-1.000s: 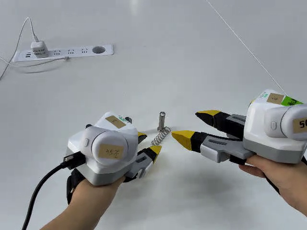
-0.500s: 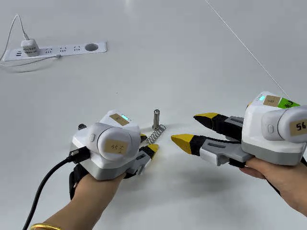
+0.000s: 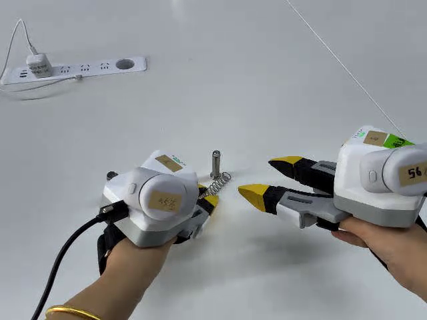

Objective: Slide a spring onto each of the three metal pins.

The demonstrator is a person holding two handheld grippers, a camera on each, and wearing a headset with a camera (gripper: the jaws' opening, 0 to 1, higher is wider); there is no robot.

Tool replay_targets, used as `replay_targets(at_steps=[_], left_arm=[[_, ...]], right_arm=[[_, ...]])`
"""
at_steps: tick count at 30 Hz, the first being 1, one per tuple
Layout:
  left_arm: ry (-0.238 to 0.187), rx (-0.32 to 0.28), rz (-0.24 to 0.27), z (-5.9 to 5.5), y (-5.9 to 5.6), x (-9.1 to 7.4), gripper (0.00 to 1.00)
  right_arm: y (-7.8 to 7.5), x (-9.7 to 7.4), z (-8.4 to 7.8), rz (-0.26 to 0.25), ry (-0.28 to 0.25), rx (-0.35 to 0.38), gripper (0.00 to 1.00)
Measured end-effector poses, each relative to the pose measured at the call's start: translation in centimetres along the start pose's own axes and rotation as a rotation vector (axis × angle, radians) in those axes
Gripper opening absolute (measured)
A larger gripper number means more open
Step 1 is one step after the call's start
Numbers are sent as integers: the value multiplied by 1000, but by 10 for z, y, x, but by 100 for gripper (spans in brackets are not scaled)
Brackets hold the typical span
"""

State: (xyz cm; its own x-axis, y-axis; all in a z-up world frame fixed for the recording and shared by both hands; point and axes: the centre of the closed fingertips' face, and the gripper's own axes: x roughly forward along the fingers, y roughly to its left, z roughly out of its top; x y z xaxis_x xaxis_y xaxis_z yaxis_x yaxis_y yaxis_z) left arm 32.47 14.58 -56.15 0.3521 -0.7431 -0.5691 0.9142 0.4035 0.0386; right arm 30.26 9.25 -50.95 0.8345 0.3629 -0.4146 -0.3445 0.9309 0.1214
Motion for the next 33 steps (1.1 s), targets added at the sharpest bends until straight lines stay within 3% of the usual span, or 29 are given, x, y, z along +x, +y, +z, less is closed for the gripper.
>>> replay_targets(at_steps=[4,7,17,27,33], left_arm=[[0,23,2,-1,-1,-2,10],[-20,34,7,2,-2,-6,10],[-104,7,28,14,-2,-25,10],[-212,0,45,27,-3,-46,10],[-299,-38,41,40,-2,-59,10]], right_arm=[[1,0,1,0,-1,11,43],[2,0,2,-4,0,2,43],[8,0,19,15,-47,82,42],[23,5,30,71,-71,171,34],[34,8,38,113,-83,228,32]])
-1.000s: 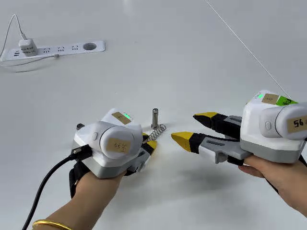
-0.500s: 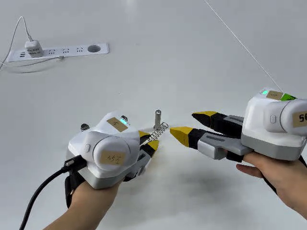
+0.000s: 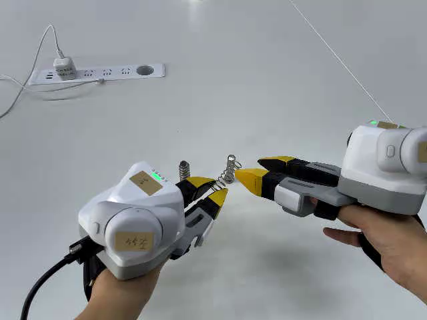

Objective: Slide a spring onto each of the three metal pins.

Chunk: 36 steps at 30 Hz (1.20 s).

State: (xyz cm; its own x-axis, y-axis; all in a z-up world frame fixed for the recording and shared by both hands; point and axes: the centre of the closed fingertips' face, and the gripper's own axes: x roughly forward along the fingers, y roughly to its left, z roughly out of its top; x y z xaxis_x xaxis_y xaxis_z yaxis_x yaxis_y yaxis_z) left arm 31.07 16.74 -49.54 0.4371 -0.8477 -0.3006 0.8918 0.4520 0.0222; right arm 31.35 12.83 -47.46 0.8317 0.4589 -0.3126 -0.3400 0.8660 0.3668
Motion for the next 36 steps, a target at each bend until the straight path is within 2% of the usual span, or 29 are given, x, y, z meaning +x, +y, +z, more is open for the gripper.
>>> replay_targets(at_steps=[2,8,12,15,19,22,29,36], left_arm=[[-18,-7,0,3,0,-2,10],[-65,-62,-4,10,0,-5,10],[-76,-71,-4,11,-2,-7,10],[-87,-84,-2,12,-2,-8,10],[-98,-90,-5,13,-2,-9,10],[-111,-90,-4,16,-2,-10,10],[-135,-125,-4,20,0,-12,10],[-148,-135,-4,23,0,-12,10]], right_arm=[[4,1,4,13,-18,30,31],[8,5,7,32,-27,80,29],[13,8,6,42,-17,80,27],[16,10,8,56,-32,130,26],[18,11,9,57,-34,154,24],[20,12,12,64,-50,213,21],[22,15,12,74,-43,281,16],[20,16,16,81,-59,337,15]])
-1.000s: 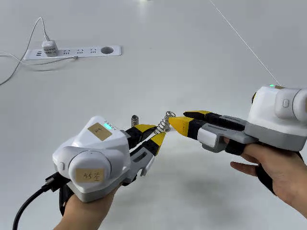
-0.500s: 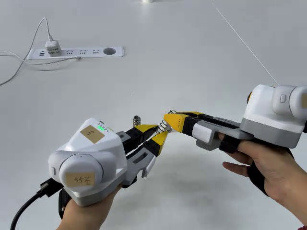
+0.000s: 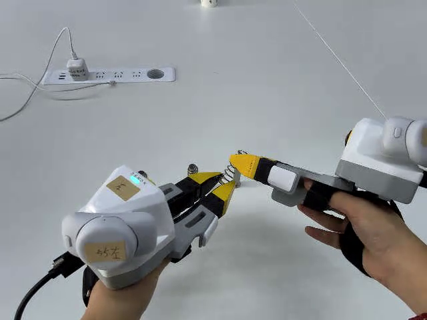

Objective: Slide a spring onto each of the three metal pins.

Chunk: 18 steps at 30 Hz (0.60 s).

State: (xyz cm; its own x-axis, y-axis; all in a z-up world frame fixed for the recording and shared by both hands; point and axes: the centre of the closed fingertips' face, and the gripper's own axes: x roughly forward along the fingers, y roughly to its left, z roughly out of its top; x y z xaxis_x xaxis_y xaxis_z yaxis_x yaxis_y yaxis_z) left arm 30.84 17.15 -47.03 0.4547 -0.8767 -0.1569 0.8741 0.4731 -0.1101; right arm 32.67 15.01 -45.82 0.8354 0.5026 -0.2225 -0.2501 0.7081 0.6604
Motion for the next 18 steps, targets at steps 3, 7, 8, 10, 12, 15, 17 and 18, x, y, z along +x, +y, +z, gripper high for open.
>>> replay_targets(at_steps=[3,7,8,10,12,15,17,18], left_arm=[[-4,2,-2,1,-1,0,10],[-5,3,-3,2,-1,-1,11],[-5,2,-3,2,-1,-1,11],[-4,-1,-2,2,-1,-1,11],[0,0,-1,1,0,-1,11],[6,6,2,1,0,-1,11],[12,13,6,0,1,0,11],[14,12,7,0,1,0,11]], right_arm=[[2,0,2,4,-6,16,13],[6,1,3,18,-7,26,13],[7,1,3,21,-7,30,13],[8,2,3,25,-10,30,12],[9,2,3,28,-10,30,12],[12,3,3,37,-12,24,12],[13,3,4,41,-13,13,12],[14,3,4,43,-13,7,12]])
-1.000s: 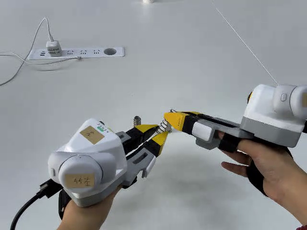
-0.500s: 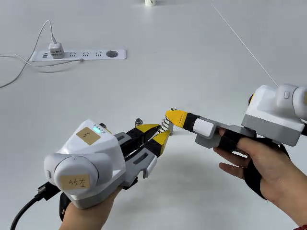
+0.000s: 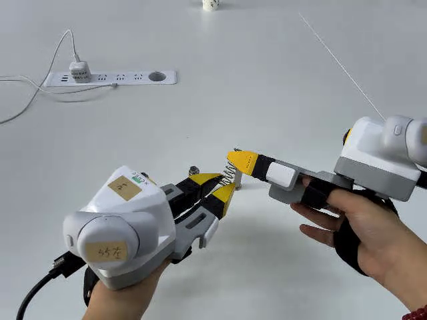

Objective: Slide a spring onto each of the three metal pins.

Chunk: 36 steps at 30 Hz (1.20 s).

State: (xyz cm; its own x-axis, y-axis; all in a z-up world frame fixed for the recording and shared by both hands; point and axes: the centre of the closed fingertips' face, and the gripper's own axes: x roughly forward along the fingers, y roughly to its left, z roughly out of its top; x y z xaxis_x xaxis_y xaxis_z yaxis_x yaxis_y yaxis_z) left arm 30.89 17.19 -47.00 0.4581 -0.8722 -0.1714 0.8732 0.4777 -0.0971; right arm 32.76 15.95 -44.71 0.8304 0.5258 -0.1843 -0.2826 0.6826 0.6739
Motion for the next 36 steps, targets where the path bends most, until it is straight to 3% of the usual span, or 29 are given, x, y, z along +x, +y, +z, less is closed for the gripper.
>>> replay_targets(at_steps=[10,16,18,36], left_arm=[[38,-17,-3,-6,0,2,18],[120,-35,21,-20,4,-2,29],[124,-25,21,-20,5,-3,30],[205,43,75,-23,16,-17,41]], right_arm=[[2,0,3,-2,-1,-101,11],[-2,-1,10,-36,-5,-241,11],[-3,-1,12,-47,-10,-281,11],[-22,3,27,-130,-34,-390,11]])
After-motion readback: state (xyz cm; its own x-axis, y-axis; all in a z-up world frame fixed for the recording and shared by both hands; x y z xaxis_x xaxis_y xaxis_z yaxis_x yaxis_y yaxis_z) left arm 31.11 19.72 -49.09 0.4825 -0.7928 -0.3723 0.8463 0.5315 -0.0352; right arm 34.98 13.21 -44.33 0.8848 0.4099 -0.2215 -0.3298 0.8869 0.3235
